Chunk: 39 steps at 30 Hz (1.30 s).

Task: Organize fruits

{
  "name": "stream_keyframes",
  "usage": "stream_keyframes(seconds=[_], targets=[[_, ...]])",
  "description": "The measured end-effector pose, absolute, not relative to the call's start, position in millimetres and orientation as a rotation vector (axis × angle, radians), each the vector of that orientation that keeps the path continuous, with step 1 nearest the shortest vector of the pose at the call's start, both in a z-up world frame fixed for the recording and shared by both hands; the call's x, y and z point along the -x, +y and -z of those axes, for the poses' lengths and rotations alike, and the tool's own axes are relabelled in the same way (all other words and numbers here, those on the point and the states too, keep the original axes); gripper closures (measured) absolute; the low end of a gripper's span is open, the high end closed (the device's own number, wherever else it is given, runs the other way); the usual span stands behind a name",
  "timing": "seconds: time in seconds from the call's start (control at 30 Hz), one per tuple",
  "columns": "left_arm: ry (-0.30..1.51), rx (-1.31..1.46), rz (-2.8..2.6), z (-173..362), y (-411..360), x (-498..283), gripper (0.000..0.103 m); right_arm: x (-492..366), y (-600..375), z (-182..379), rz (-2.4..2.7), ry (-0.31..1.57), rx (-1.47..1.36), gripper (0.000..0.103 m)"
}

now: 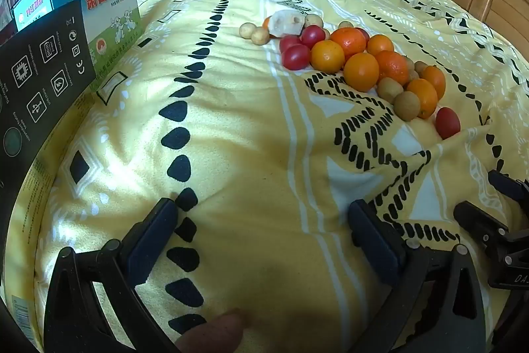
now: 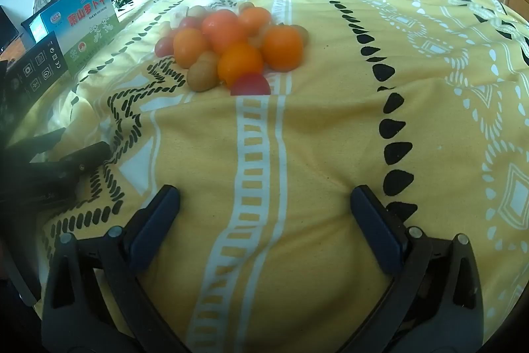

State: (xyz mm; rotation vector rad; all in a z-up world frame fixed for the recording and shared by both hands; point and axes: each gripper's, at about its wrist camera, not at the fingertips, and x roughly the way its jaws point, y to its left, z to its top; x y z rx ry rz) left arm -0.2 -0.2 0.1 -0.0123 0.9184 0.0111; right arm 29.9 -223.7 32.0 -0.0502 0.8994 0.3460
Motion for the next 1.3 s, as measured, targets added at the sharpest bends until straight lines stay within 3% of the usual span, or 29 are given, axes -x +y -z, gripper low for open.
stream_keyframes(seconds=[1.3], targets=[[0.933, 0.031, -0.002, 2.5, -3.6, 1.8, 0.000, -29.4, -223.6, -32.2, -0.346, 0.903, 0.051, 0.000]])
